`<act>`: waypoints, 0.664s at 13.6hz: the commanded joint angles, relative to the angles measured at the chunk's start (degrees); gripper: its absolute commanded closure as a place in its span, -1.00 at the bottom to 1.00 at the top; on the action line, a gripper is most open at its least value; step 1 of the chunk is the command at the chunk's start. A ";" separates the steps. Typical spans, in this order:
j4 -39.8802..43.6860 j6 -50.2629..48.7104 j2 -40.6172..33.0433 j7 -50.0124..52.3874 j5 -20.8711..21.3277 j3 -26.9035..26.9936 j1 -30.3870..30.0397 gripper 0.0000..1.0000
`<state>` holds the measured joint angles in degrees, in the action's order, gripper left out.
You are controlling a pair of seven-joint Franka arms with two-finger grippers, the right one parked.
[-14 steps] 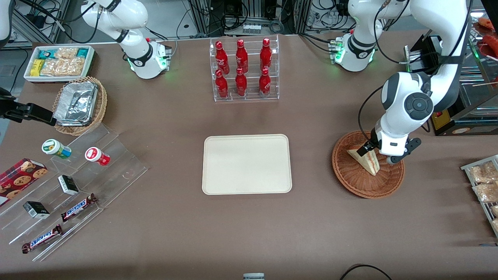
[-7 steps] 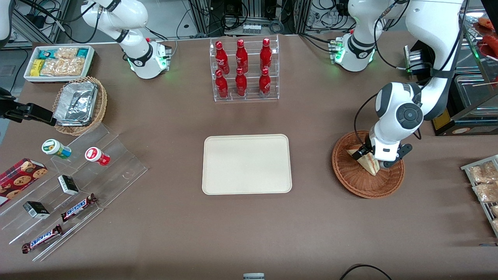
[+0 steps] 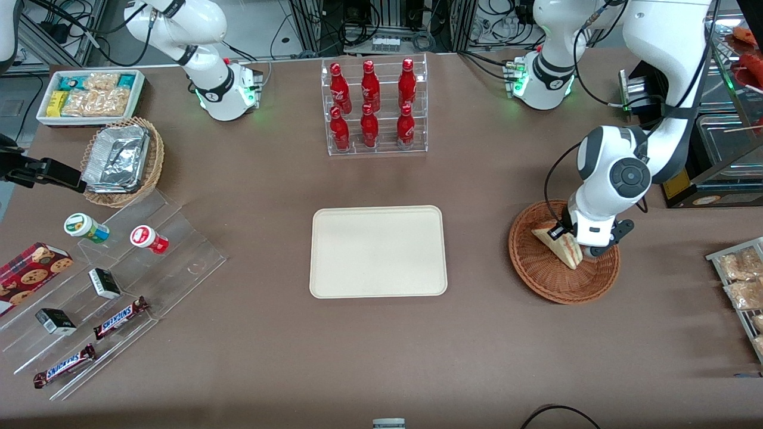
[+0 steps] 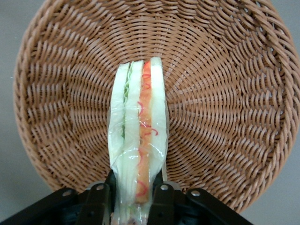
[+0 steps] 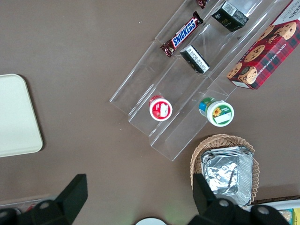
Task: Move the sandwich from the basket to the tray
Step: 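Lift the sandwich and carry it with the left gripper over the tray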
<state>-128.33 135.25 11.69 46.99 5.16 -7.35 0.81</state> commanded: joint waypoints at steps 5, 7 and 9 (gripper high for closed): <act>1.84 -12.01 -9.75 -11.20 2.32 -0.29 2.26 1.00; 7.36 -16.75 -9.06 -13.84 2.23 -0.73 4.90 1.00; 13.17 -19.31 -5.38 -15.95 1.53 -3.45 6.74 1.00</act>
<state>-121.36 119.26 2.72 33.02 6.68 -8.89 5.78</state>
